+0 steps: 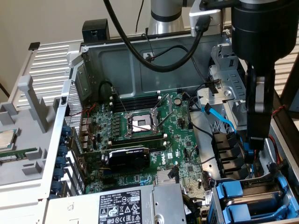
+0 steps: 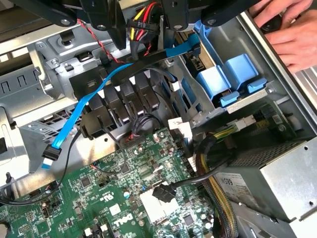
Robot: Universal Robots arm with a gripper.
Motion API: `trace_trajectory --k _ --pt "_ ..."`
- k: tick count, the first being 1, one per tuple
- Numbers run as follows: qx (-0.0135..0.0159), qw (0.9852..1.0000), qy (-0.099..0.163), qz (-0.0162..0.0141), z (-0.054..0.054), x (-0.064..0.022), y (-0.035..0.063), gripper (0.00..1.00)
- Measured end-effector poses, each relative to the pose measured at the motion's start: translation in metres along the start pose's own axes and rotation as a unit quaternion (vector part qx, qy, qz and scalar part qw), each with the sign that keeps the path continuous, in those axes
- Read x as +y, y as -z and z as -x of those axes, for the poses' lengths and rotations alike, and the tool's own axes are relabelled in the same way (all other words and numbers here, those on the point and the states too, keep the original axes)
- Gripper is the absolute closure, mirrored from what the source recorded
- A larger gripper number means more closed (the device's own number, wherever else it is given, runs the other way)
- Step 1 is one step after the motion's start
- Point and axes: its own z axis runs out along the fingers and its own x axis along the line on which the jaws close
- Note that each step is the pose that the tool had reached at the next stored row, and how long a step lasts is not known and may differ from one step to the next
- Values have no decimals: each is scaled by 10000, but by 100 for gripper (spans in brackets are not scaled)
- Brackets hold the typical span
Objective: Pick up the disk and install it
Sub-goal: 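Insert the first disk wire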
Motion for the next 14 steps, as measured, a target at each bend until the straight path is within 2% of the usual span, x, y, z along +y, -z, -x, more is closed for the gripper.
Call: trace_trajectory --k 3,5,14 --pt "0 10000 1 0 -1 -1 4 57" --pt "-1 10000 0 -1 -3 -10 45 57" --pt "-5 10000 -1 -2 -50 -105 372 57"
